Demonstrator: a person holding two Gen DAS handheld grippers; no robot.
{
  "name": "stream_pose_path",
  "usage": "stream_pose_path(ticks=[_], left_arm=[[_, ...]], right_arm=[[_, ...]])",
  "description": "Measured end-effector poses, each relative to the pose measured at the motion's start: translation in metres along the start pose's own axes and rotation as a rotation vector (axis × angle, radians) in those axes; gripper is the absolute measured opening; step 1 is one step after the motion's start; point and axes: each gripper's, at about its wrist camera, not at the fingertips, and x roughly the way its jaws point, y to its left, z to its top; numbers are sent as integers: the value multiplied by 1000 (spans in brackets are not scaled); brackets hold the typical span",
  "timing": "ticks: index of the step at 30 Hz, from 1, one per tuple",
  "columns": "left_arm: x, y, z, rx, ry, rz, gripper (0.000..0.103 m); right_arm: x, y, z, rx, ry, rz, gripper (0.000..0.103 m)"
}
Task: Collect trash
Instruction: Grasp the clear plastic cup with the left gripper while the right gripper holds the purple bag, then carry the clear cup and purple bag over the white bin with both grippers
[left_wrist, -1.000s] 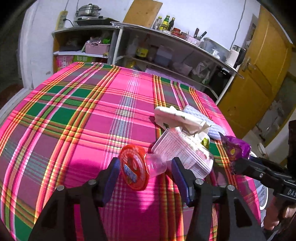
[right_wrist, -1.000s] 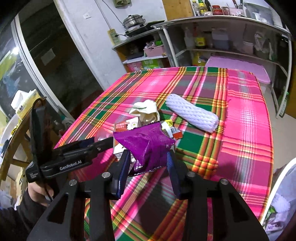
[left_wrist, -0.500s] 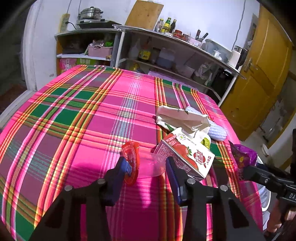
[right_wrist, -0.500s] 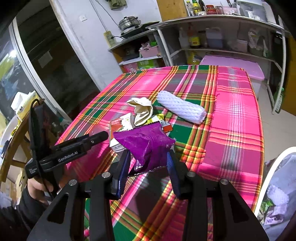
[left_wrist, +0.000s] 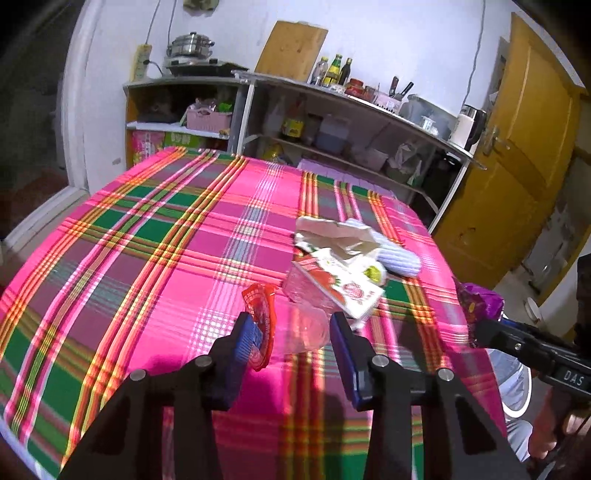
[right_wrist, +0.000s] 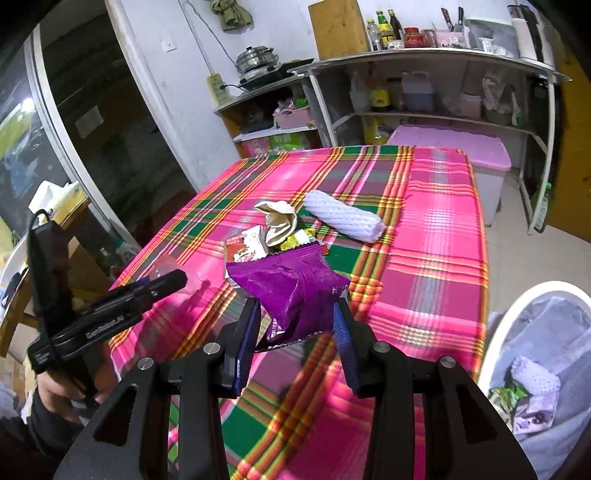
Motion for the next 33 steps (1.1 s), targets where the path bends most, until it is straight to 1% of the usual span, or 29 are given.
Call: stream_pose_path(ticks=[5,16,24,33], left_arm=[[-22,-26,-6,34,-34,-5,43],[-54,-90,-18,118,-67,-63,43],[-63,-126,-26,168,-69,-108,43],[-68,-154,-33,216,-68,-146,43]], right_arm=[[-21,-3,-8,3,-21,-19,41],[-66,-17,-29,36,-66,-58,41],[-95,-30,-43,66,-96,-91,41],[-117,-45,-53,96,-122,-114,41]])
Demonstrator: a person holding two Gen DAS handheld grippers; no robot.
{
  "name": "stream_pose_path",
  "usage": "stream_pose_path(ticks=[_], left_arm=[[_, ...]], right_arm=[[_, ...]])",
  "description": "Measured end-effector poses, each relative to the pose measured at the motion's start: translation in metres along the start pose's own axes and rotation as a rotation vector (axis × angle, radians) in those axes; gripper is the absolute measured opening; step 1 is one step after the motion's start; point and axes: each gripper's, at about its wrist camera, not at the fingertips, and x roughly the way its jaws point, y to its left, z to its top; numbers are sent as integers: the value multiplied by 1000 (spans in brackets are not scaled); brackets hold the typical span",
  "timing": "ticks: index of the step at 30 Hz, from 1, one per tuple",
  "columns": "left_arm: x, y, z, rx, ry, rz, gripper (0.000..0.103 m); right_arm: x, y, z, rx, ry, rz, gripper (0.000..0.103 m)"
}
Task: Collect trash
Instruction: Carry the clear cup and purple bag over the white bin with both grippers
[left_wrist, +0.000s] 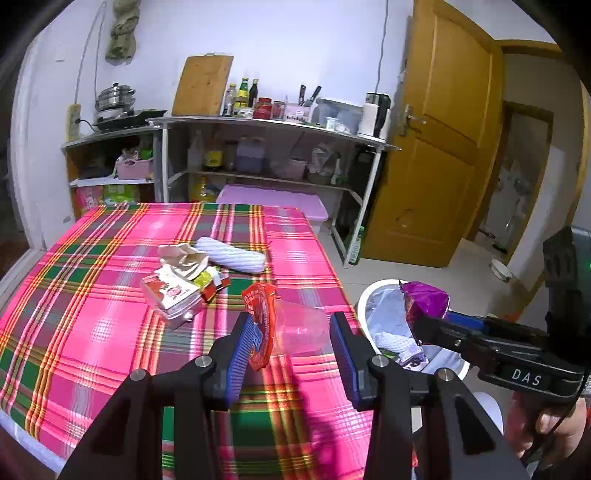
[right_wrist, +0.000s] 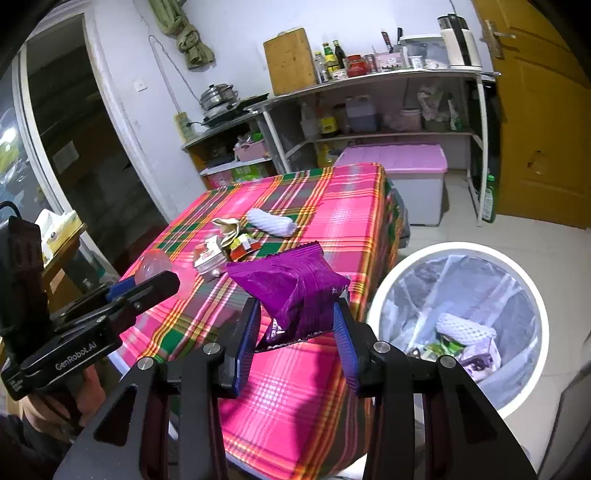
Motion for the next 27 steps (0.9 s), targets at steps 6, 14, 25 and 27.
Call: stream_pose_path(ticks=[6,14,25,27], left_arm=[[5,-18,1,28,9,-28,43],[24,-50,0,83,42,-74,43],[63,-90,-7,145,113,-159,43],[71,-93,-9,149,129,-174,43]], right_arm=[[-10,-16,-4,26,-16,-21,41],[-20,-48,-12,84,-22,-60,41],[-18,-97,-26,178,8,-116,41],[-15,-107,-29,198,20,-128,41]])
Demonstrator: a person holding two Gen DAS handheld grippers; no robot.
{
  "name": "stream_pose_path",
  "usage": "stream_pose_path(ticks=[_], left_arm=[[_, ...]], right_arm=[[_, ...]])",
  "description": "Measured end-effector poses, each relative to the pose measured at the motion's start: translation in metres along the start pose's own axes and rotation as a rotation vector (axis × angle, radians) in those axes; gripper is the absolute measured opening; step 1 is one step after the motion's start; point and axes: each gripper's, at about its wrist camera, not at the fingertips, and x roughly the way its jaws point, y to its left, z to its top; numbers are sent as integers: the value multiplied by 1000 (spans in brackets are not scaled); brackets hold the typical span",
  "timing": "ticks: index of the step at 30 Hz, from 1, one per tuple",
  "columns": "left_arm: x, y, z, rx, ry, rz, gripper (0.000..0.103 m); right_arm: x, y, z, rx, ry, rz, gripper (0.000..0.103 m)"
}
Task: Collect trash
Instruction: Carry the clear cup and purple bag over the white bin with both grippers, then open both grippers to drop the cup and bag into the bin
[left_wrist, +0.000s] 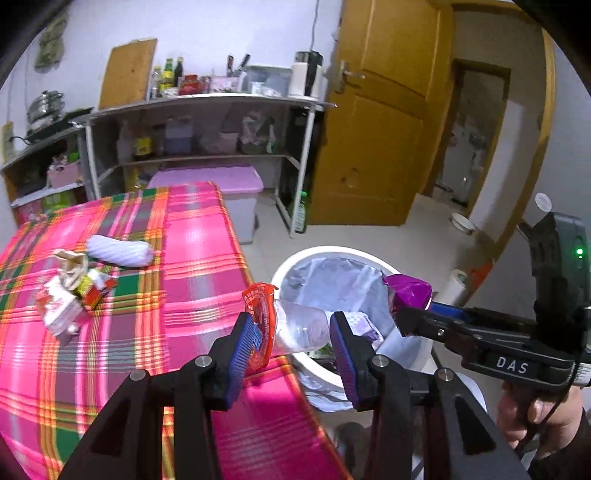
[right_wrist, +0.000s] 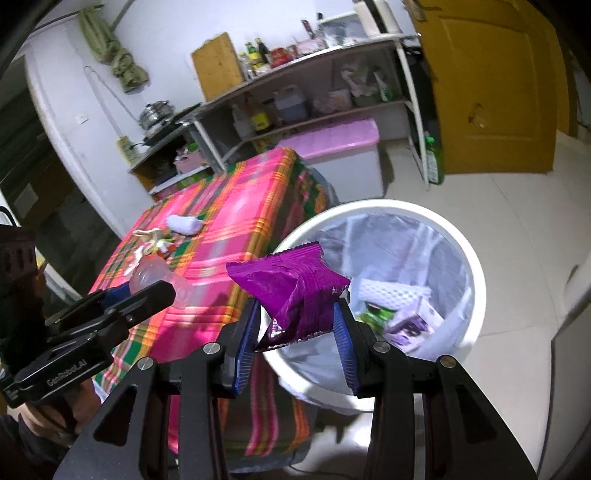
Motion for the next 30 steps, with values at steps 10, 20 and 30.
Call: stream_pose_path(ticks=[10,20,30], left_arm=[[53,-12,0,20,99,-54,43],[95,-25,-5,56,197,-110,44],[109,-26,-8,52,238,-117,44]], right_arm=[[21,-32,-5,52,73,-55,41],[34,-46,-11,53,133,-93,42],[37,-51,-13,69,138,-106,50]])
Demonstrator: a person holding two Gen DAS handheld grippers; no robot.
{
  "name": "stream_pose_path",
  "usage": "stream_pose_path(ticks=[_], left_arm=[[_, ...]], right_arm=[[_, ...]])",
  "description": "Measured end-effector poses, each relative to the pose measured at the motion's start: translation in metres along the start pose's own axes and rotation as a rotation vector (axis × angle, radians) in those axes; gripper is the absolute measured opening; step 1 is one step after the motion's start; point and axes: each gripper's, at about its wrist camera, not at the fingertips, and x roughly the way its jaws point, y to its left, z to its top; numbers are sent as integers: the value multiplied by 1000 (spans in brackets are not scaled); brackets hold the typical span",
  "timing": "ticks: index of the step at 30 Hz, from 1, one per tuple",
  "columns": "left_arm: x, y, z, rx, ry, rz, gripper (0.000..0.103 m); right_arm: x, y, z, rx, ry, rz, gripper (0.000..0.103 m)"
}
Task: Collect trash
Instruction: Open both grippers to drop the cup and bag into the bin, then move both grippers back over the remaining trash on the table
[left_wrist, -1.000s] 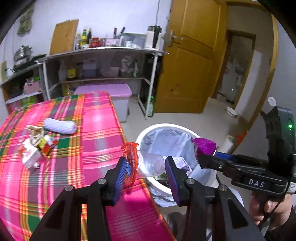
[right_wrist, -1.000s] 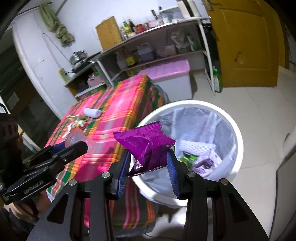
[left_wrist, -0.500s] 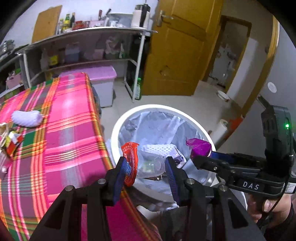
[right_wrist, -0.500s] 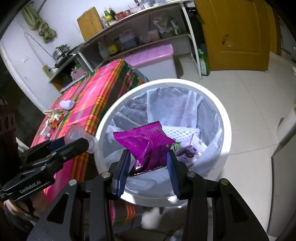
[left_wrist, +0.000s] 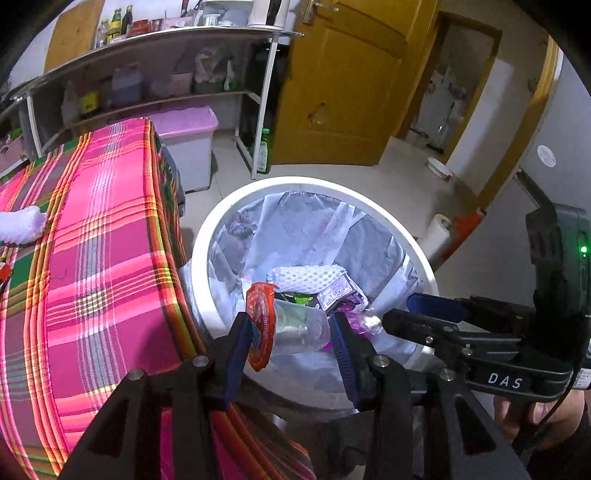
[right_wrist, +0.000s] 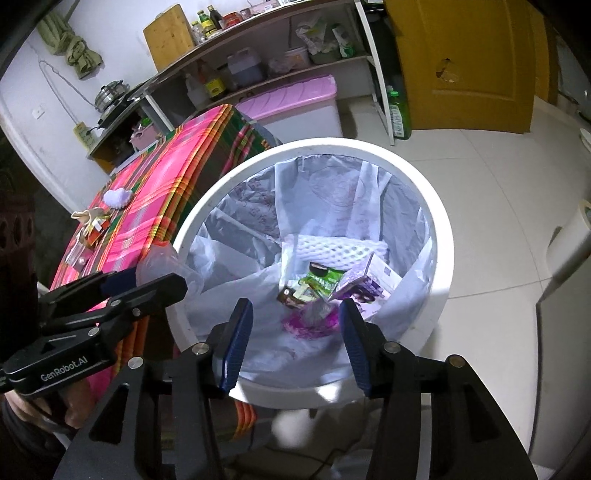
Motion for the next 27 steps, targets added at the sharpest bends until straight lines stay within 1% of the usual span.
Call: stream_pose_path(ticks=[4,7,13,19,27], left_arm=[[-1,-1,0,1,-7,-5,45],[-1,-2,1,-3,-13,-18,51],[-12,-4,1,-4,-35,-16,51],[-36,-7,2,-8,-91,13,51],[-77,-2,-4,-29,-173,51,51]], right_arm=[[-4,2,1,-4,-11,4,50],[-9,3,2,-7,-22,6,50],[-19,6,1,-9,-41,6,50],[-34,20,3,-41,-74,25,50],[-52,51,1,-106,-116,61,50]])
